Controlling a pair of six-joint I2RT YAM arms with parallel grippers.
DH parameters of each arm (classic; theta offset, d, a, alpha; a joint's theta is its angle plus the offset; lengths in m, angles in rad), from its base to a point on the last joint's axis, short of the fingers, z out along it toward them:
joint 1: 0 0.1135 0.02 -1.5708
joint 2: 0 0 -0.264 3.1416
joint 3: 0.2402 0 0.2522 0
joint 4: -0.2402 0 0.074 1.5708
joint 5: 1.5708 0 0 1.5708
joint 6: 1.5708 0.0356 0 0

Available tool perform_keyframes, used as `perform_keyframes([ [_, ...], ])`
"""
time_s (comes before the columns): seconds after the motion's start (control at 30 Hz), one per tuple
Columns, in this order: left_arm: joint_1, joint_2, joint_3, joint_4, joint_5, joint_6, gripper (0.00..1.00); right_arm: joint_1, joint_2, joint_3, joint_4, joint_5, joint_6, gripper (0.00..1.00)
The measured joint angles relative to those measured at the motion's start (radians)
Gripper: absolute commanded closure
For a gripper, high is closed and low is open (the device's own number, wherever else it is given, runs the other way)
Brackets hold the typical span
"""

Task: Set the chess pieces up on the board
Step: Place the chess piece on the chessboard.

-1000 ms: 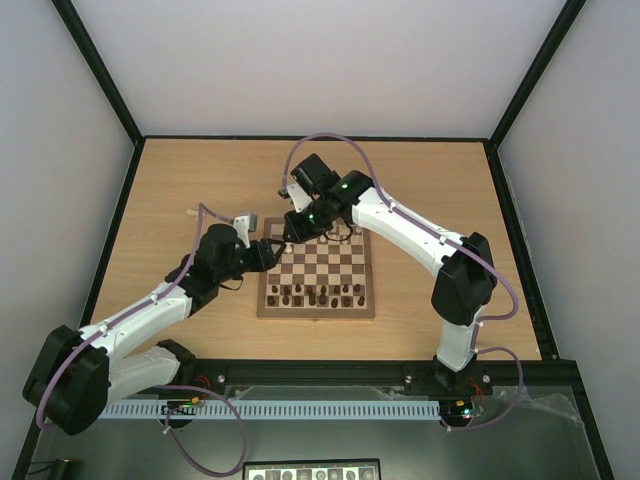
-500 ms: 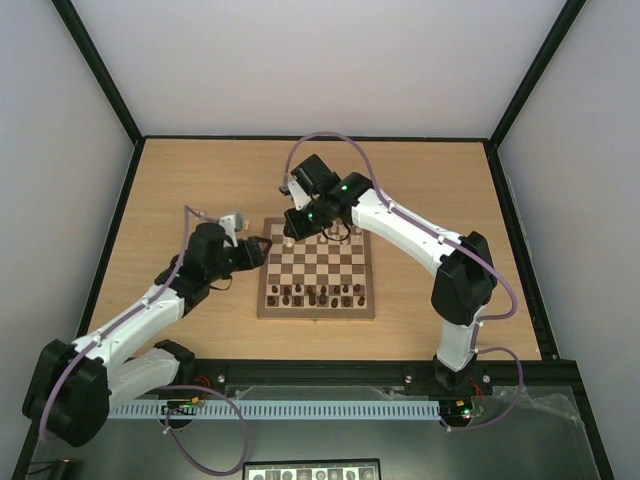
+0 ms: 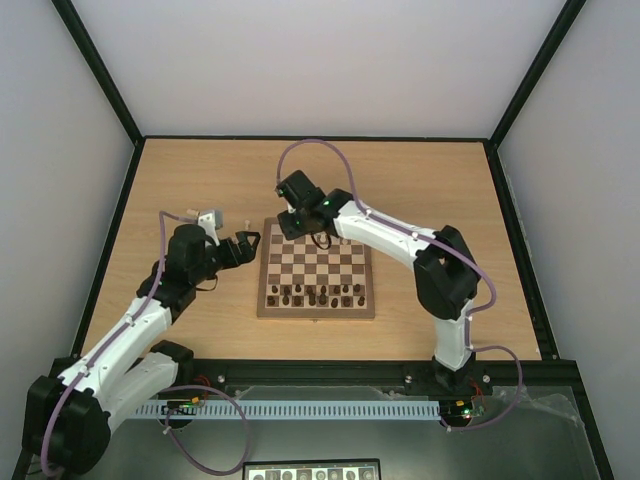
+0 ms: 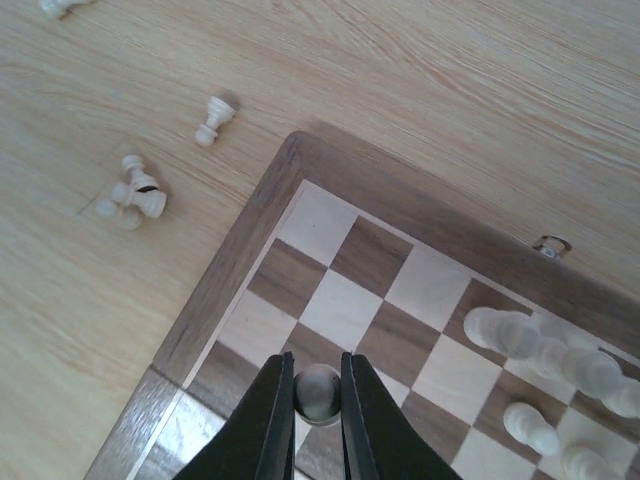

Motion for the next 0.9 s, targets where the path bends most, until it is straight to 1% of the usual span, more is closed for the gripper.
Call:
perform_keyframes([
  [0.2,0.013,-0.024,0.000,-0.029,-0.002,0.008,0.00,0.027,0.064,-0.010,0.072,0.096,0.022,0.89],
  [0.4,0.029,-0.039,0.000,-0.053,-0.002,0.016,0.01,0.028,0.070,-0.029,0.126,0.192,0.085,0.87],
  [0.6,0.034,-0.039,0.000,-0.057,-0.001,0.018,0.00,0.028,0.078,-0.052,0.153,0.256,0.134,0.87],
  [0.9,0.036,-0.039,0.000,-0.057,0.002,0.020,0.00,0.035,0.115,-0.055,0.183,0.315,0.160,0.86],
])
